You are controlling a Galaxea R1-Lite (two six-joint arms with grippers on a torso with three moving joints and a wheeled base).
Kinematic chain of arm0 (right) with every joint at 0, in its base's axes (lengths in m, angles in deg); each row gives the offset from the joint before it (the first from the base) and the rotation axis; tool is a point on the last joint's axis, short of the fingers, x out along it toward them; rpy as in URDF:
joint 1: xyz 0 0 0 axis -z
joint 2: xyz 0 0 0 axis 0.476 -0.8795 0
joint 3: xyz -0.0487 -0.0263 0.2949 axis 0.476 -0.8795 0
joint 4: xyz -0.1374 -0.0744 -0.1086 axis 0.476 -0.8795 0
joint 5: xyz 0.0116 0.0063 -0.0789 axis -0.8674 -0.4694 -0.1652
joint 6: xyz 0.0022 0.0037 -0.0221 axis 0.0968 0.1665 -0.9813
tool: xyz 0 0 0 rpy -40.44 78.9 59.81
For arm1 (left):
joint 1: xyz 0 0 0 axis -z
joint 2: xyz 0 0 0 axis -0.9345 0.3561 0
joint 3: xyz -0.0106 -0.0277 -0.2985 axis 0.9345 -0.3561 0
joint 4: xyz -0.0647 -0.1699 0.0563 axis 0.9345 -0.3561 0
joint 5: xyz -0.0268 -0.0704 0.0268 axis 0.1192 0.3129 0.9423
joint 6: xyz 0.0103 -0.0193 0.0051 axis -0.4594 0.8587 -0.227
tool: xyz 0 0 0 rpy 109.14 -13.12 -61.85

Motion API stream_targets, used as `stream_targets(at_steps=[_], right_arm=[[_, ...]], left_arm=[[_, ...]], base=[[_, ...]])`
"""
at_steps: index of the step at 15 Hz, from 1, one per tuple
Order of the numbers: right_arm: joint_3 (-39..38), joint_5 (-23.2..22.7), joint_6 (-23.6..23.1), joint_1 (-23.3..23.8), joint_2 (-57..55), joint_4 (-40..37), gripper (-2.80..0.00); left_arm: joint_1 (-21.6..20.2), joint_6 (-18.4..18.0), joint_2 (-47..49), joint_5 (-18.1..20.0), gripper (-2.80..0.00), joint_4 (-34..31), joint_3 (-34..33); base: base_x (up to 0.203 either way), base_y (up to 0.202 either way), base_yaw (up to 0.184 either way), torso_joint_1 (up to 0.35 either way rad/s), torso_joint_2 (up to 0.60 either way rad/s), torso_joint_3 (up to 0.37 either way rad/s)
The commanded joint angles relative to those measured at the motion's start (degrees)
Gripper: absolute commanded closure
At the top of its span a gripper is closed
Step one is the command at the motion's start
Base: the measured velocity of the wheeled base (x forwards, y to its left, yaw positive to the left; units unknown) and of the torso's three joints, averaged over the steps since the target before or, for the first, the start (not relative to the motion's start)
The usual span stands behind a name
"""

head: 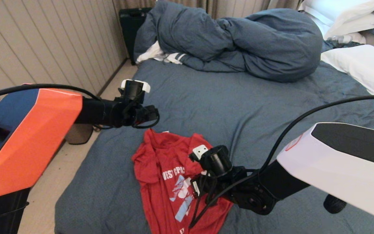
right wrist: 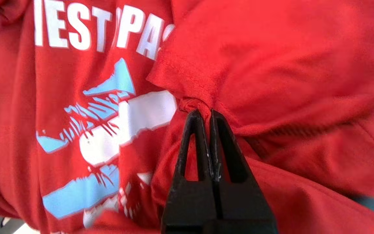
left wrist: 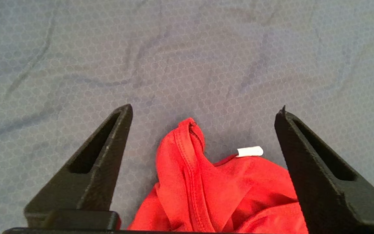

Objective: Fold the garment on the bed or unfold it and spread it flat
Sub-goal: Unford the red T-shirt

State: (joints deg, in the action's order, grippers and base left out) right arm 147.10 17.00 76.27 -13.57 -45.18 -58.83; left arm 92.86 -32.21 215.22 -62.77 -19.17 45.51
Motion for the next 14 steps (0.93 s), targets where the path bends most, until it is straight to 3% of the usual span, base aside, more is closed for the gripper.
stream_targets(at_steps=[1,5,10,14], right_arm=[[-1.32,0.44,0.02,0.0,3.22,0.17,0.0],[-5.98,1.83,0.01,-0.03,11.38,0.08,0.0],[-27.84,4.76,0.16,0.65,33.1,0.12,0.0],[-37.55,5.82,0.17,1.44,40.81,-0.22,0.0]], left_arm=[[0.01,0.17,0.05,-0.1,-2.8,0.0,-0.07],[0.01,0.21,-1.24,0.03,-2.8,-0.04,-0.38],[0.45,0.25,-3.2,0.08,-2.8,0.27,-2.18],[0.62,0.26,-4.16,0.16,-2.8,0.27,-2.88]], base=[[0.0,0.0,0.0,0.0,0.0,0.0],[0.0,0.0,0.0,0.0,0.0,0.0],[0.0,0.0,0.0,0.0,0.0,0.0],[0.0,0.0,0.0,0.0,0.0,0.0]])
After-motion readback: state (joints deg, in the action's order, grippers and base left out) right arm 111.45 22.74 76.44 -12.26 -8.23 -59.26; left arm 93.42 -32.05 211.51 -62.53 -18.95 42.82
